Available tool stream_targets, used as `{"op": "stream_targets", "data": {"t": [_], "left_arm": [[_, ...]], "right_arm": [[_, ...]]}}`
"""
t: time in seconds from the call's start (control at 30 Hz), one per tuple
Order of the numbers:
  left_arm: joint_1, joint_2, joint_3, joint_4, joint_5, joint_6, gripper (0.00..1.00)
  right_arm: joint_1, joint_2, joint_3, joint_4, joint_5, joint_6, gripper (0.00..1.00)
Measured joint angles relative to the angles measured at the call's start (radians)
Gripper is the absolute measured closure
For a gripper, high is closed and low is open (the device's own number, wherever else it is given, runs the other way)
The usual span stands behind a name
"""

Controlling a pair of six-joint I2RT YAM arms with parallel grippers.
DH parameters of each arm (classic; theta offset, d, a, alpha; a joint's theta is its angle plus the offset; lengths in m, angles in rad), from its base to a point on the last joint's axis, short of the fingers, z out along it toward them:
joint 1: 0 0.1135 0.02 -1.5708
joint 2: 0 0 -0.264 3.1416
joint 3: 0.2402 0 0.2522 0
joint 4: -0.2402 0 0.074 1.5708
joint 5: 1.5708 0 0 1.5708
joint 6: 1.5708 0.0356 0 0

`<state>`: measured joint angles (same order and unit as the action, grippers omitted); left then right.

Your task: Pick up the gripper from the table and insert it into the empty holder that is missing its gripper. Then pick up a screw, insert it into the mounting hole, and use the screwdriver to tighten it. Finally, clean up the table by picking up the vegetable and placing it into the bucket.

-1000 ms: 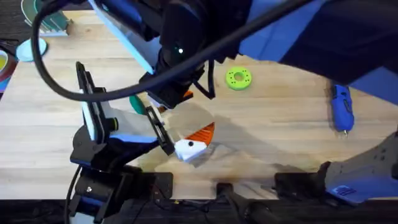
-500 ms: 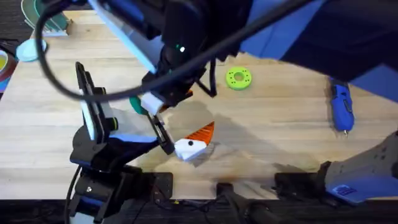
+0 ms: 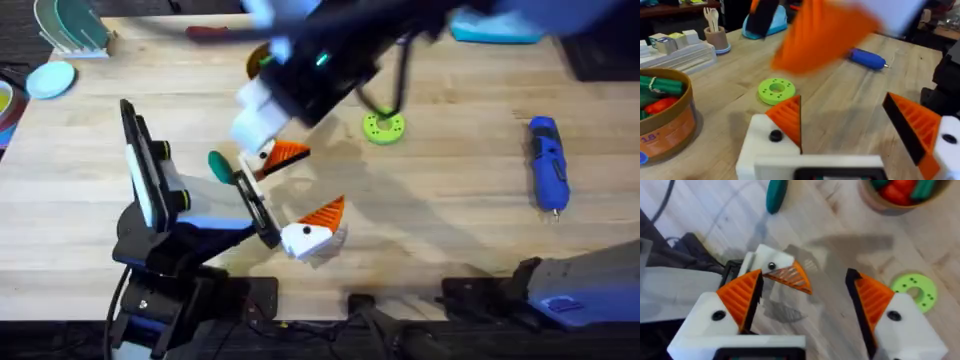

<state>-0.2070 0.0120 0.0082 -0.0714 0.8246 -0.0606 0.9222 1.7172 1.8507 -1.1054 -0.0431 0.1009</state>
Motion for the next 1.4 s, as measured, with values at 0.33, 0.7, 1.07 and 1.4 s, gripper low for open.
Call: {"op": "stream_targets", "data": {"t": [0.33, 0.7, 1.07, 1.4], "left_arm": [[0.0, 0.0, 0.0, 0.0, 0.0, 0.0, 0.009], [0.0, 0.0, 0.0, 0.0, 0.0, 0.0, 0.009], [0.0, 0.0, 0.0, 0.0, 0.0, 0.001, 0.009], [0.0, 0.0, 0.0, 0.0, 0.0, 0.0, 0.009]], "right_arm": [[-0.181, -0.15, 0.0, -0.15, -0.011, 0.0, 0.007], [-0.255, -0.377, -0.218, -0.119, -0.025, 0.013, 0.007], [-0.295, -0.658, -0.526, -0.024, -0.224, -0.064, 0.007], [-0.295, -0.628, -0.547, -0.113, -0.353, -0.318, 0.008]]}}
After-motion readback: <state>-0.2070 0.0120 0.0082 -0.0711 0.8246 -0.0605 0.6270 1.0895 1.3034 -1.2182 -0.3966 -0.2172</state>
